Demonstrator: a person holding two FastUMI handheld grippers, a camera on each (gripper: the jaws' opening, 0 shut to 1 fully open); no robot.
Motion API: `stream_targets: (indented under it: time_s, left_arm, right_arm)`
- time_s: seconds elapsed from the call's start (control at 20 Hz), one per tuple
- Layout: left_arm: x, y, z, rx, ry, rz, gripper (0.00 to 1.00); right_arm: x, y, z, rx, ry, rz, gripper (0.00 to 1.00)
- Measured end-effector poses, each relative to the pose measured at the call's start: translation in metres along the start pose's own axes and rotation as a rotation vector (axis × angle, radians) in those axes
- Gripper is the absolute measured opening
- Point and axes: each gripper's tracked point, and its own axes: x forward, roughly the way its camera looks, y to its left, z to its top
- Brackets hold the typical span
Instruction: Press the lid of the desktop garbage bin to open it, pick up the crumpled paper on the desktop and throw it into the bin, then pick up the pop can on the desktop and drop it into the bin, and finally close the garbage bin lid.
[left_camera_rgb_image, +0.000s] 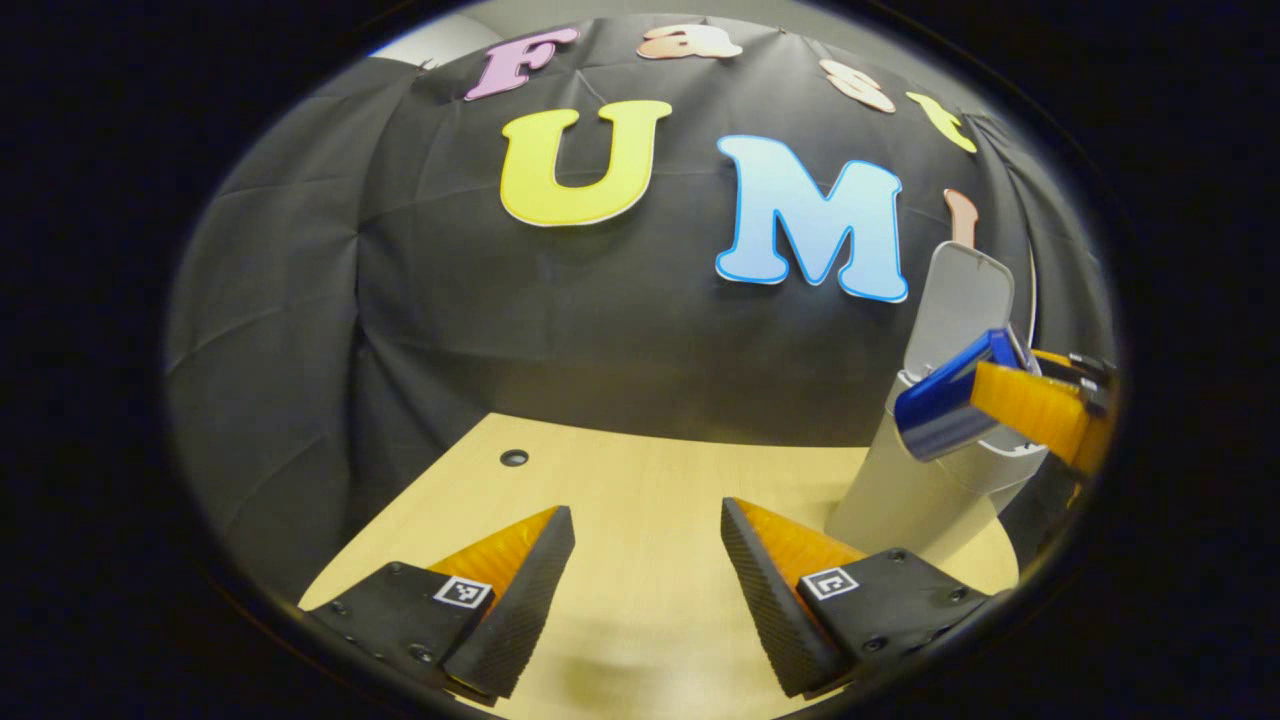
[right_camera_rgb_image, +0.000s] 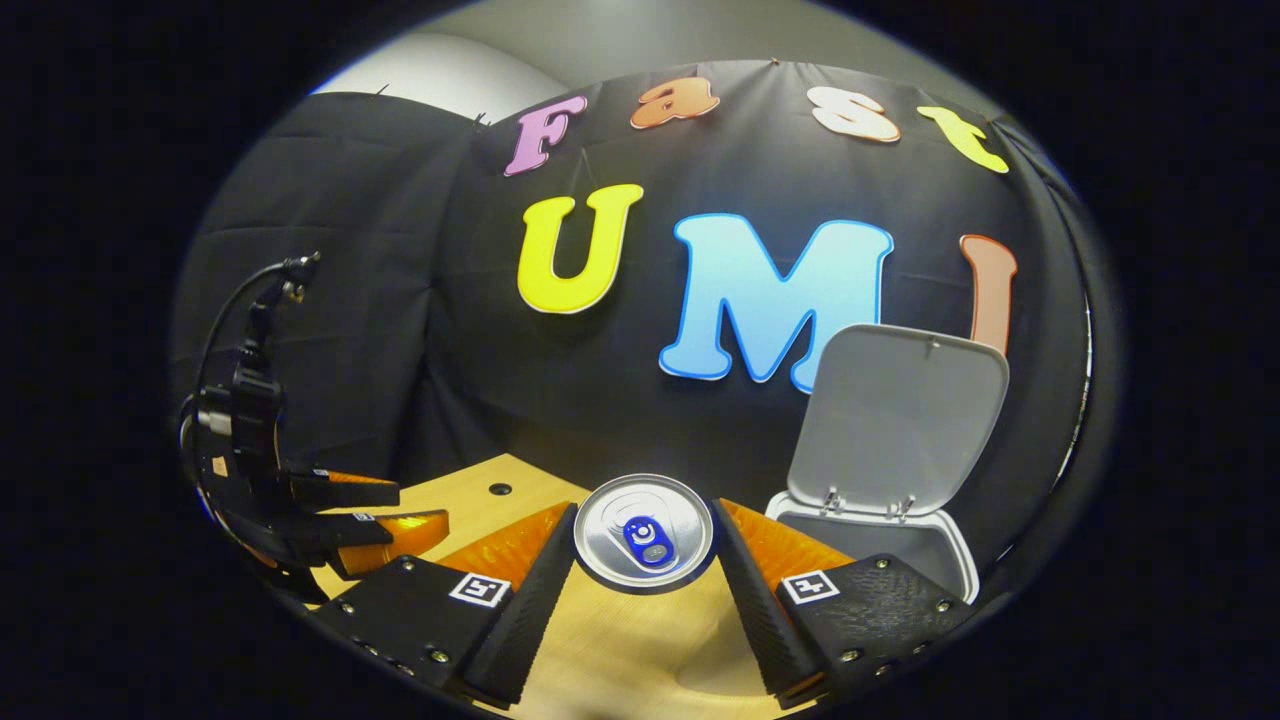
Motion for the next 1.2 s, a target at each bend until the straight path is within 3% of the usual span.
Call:
stream_targets:
  time_s: [0.2,0.65,0.7,1.05,1.1,1.15,1.2]
  left_arm:
    - [-0.001,-0.001,-0.001,-0.005,0.005,-0.001,1.00]
    - [-0.001,0.001,-0.005,-0.013,0.020,0.004,0.97]
    - [-0.001,0.001,-0.007,-0.016,0.023,0.004,1.00]
    - [-0.002,0.003,-0.014,-0.008,0.038,0.010,0.97]
    - [-0.002,0.002,-0.014,-0.005,0.039,0.009,1.00]
    - [-0.002,0.002,-0.015,-0.004,0.040,0.008,0.97]
    - [-0.002,0.001,-0.016,-0.002,0.041,0.008,1.00]
  right_arm:
    - [0.000,-0.031,0.012,-0.002,-0.034,-0.075,0.84]
    - [-0.006,-0.106,0.000,0.021,-0.014,-0.248,0.84]
    - [-0.006,-0.111,-0.003,0.026,-0.007,-0.258,0.83]
    - [-0.006,-0.129,-0.032,0.060,0.062,-0.294,0.84]
    - [-0.006,-0.130,-0.035,0.065,0.069,-0.298,0.84]
    - [-0.006,-0.131,-0.038,0.071,0.076,-0.298,0.83]
    - [-0.006,-0.131,-0.041,0.076,0.082,-0.298,0.83]
